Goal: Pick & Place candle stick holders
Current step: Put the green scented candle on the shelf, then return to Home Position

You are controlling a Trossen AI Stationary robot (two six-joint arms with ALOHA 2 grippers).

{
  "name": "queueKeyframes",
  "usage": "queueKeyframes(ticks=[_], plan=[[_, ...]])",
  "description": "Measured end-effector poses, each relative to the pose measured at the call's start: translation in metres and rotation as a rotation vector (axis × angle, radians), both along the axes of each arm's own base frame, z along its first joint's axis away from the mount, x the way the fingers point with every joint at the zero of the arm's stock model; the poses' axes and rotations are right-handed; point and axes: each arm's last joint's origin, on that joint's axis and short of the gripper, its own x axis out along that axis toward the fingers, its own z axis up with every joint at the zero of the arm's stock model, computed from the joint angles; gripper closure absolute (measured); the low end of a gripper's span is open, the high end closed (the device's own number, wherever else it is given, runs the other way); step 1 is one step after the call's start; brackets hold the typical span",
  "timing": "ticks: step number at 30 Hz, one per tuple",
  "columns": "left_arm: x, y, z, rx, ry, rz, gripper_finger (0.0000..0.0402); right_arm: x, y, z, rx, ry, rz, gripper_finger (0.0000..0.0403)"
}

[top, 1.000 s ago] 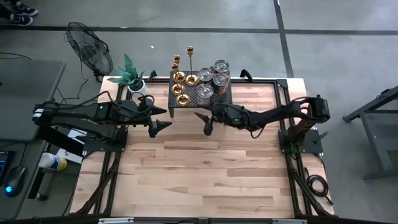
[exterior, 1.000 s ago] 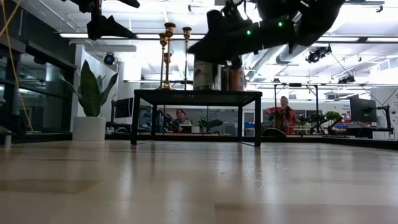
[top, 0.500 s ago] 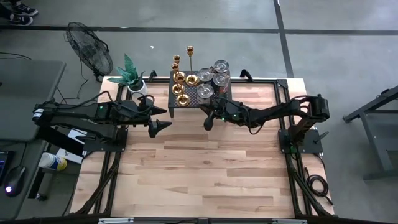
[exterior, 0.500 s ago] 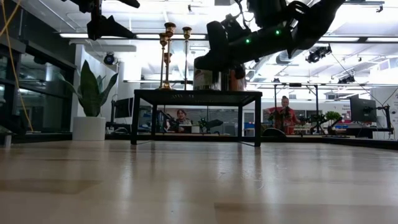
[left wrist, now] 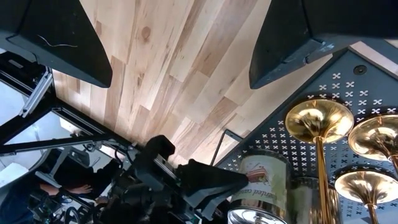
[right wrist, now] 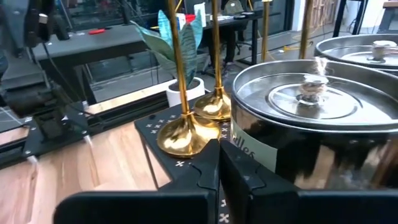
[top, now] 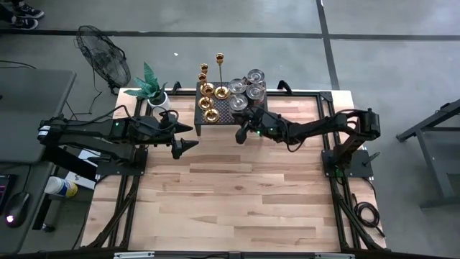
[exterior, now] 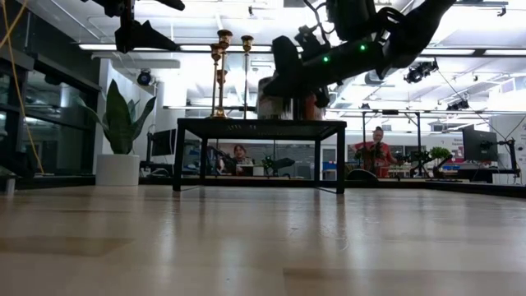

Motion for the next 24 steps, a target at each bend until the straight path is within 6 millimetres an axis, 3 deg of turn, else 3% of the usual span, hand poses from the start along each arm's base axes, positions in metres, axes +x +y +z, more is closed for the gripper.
queueKeyframes(ticks=[10, 17, 20, 24], plan=[[0.0, 0.0, 0.0, 0.0, 0.0, 0.0, 0.0027, 0.0, -0.002, 0.0, 0.001, 0.0, 0.008, 0.0401], [0.0, 0.0, 0.0, 0.0, 0.0, 0.0, 0.0027, -0.001, 0.009, 0.01, 0.002, -0.032, 0.121, 0.0402], [0.0, 0.0, 0.0, 0.0, 0.0, 0.0, 0.0027, -0.007, 0.015, 0.02, -0.014, -0.046, 0.18, 0.0402], [0.0, 0.0, 0.0, 0.0, 0.0, 0.0, 0.0027, -0.03, 0.024, 0.013, -0.029, -0.009, 0.233, 0.0402]])
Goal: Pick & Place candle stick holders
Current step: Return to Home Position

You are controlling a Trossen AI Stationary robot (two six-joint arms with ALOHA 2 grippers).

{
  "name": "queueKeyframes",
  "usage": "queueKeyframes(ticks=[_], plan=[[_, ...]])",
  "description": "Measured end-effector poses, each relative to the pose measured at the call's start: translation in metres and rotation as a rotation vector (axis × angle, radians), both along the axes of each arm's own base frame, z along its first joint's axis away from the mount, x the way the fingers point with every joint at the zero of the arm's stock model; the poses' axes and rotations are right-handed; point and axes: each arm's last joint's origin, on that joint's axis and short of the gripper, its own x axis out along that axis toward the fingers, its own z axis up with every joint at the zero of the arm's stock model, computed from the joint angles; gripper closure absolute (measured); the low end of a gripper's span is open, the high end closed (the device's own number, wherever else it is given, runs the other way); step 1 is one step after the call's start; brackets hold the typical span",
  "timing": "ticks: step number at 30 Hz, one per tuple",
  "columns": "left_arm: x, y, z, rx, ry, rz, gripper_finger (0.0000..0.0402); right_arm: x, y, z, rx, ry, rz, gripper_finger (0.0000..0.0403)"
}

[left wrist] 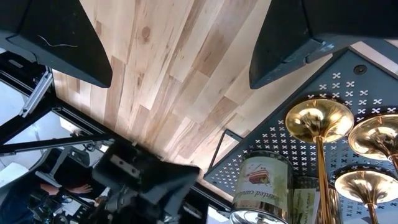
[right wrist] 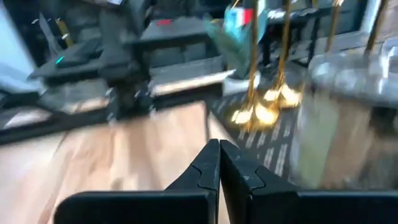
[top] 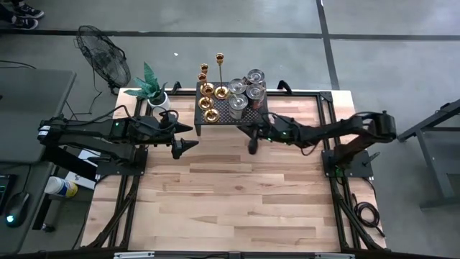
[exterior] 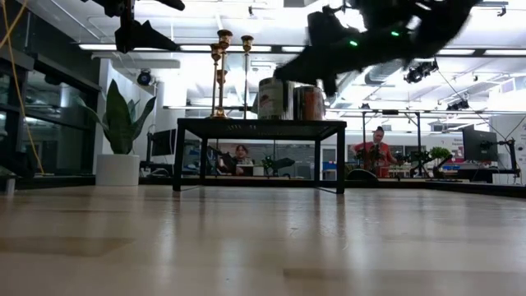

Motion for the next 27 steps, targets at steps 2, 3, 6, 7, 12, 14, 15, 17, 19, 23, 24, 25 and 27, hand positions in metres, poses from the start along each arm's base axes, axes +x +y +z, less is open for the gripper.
queueKeyframes(ticks=[2, 3, 6, 7, 12, 14, 15, 17, 19, 23, 24, 25, 27], plan=[[0.0, 0.0, 0.0, 0.0, 0.0, 0.0, 0.0027, -0.016, 0.006, -0.008, 0.005, 0.023, 0.037, 0.0402], [0.0, 0.0, 0.0, 0.0, 0.001, 0.0, 0.0027, -0.024, 0.01, -0.011, 0.008, 0.028, 0.061, 0.0402], [0.0, 0.0, 0.0, 0.0, 0.0, 0.0, 0.0027, -0.051, 0.019, -0.019, 0.012, 0.028, 0.118, 0.0402], [0.0, 0.0, 0.0, 0.0, 0.0, 0.0, 0.0027, -0.061, 0.022, -0.022, 0.012, 0.028, 0.131, 0.0403], [0.0, 0.0, 0.0, 0.0, 0.0, 0.0, 0.0027, -0.104, 0.037, -0.031, -0.002, -0.013, 0.195, 0.0403], [0.0, 0.0, 0.0, 0.0, 0.001, 0.0, 0.0027, -0.119, 0.041, -0.036, 0.014, -0.033, 0.216, 0.0403], [0.0, 0.0, 0.0, 0.0, 0.0, 0.0, 0.0027, -0.126, 0.043, -0.039, 0.023, -0.044, 0.224, 0.0403], [0.0, 0.0, 0.0, 0.0, 0.0, 0.0, 0.0027, -0.14, 0.046, -0.044, 0.03, -0.067, 0.244, 0.0403], [0.0, 0.0, 0.0, 0.0, 0.0, 0.0, 0.0027, -0.15, 0.05, -0.049, 0.028, -0.087, 0.27, 0.0403], [0.0, 0.0, 0.0, 0.0, 0.0, 0.0, 0.0027, -0.165, 0.056, -0.055, 0.027, -0.119, 0.313, 0.0403], [0.0, 0.0, 0.0, 0.0, 0.0, 0.0, 0.0027, -0.168, 0.056, -0.057, 0.028, -0.121, 0.32, 0.0403], [0.0, 0.0, 0.0, 0.0, 0.0, 0.0, 0.0027, -0.169, 0.057, -0.058, 0.028, -0.111, 0.325, 0.0403], [0.0, 0.0, 0.0, 0.0, 0.0, -0.001, 0.0027, -0.172, 0.058, -0.058, 0.014, -0.101, 0.334, 0.0403]])
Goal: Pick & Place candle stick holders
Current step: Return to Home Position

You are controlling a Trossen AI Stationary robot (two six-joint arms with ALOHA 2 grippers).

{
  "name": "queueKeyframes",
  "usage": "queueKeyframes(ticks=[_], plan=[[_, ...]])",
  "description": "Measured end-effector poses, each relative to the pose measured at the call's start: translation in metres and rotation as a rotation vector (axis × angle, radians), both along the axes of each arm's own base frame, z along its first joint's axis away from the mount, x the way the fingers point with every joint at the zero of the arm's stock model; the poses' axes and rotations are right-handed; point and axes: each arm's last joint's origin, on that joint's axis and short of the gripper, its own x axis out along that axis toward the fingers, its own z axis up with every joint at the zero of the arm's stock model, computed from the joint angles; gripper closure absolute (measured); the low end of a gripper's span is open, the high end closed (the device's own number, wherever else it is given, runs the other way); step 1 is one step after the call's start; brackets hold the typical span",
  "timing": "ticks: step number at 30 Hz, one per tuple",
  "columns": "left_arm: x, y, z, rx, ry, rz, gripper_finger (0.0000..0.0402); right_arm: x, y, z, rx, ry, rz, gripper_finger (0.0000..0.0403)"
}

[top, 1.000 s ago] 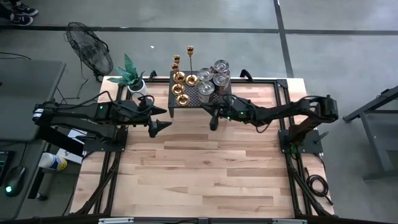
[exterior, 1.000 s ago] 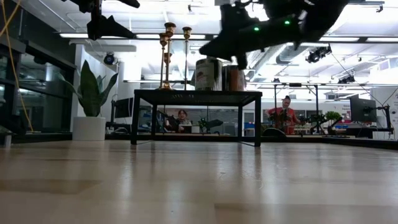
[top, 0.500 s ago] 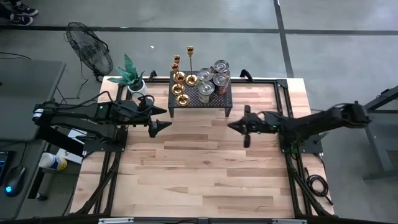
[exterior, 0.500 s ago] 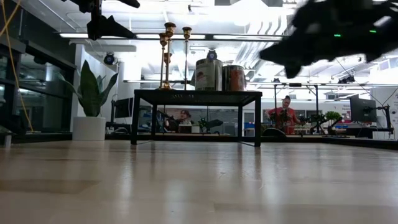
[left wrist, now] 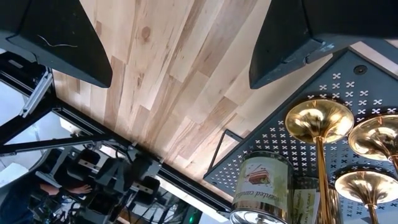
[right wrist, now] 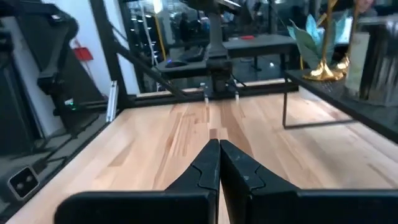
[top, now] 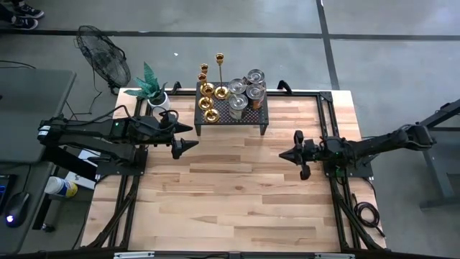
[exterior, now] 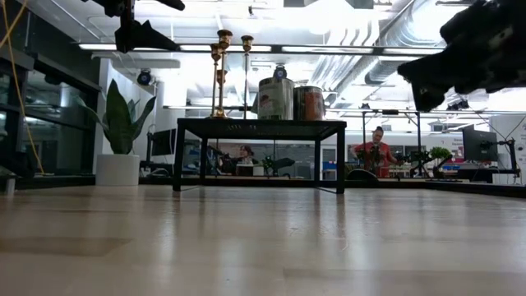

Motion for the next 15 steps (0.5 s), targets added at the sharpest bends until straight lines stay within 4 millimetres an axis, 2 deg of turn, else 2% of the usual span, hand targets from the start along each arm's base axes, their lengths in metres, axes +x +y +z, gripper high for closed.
queueKeyframes(ticks=[15], plan=[[0.0, 0.0, 0.0, 0.0, 0.0, 0.001, 0.0027, -0.023, 0.001, -0.004, -0.08, 0.071, 0.091, 0.0403]])
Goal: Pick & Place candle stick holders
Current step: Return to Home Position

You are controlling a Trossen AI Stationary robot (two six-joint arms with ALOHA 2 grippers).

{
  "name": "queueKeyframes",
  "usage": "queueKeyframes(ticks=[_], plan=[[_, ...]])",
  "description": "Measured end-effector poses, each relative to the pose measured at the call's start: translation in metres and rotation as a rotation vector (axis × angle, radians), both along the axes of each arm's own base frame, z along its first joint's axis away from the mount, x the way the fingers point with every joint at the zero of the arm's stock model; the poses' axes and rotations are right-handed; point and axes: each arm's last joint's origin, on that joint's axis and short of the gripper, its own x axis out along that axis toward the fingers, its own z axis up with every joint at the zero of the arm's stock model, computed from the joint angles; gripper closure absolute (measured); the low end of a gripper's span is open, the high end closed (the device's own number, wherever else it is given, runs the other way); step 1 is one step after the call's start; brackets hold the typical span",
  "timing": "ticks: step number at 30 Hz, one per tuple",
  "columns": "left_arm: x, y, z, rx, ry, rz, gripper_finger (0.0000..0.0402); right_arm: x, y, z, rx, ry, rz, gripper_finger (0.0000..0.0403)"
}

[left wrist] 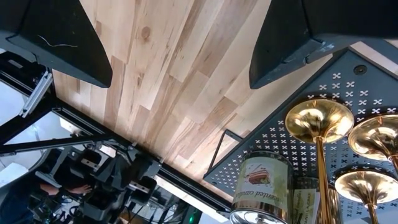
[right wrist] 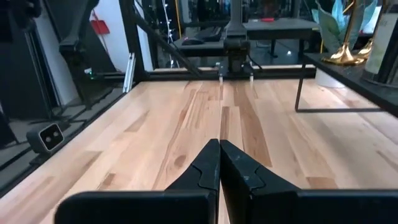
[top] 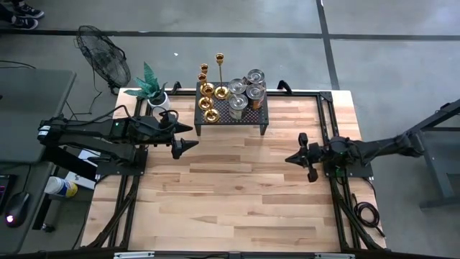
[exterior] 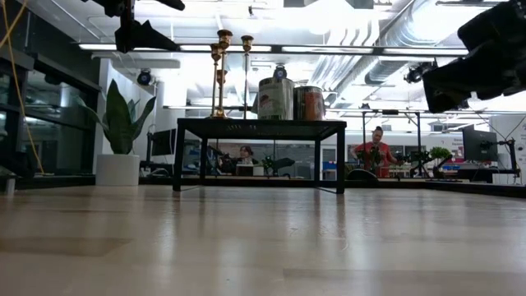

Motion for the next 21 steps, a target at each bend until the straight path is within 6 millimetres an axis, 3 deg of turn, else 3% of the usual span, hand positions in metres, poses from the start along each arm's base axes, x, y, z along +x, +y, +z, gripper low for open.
queueKeyframes(ticks=[10, 21], plan=[[0.0, 0.0, 0.0, 0.0, -0.001, -0.001, 0.0027, -0.016, -0.002, 0.008, -0.008, -0.114, -0.019, 0.0403], [0.0, 0.0, 0.0, 0.0, 0.0, 0.0, 0.0027, -0.016, -0.003, 0.008, -0.031, -0.111, -0.06, 0.0403]])
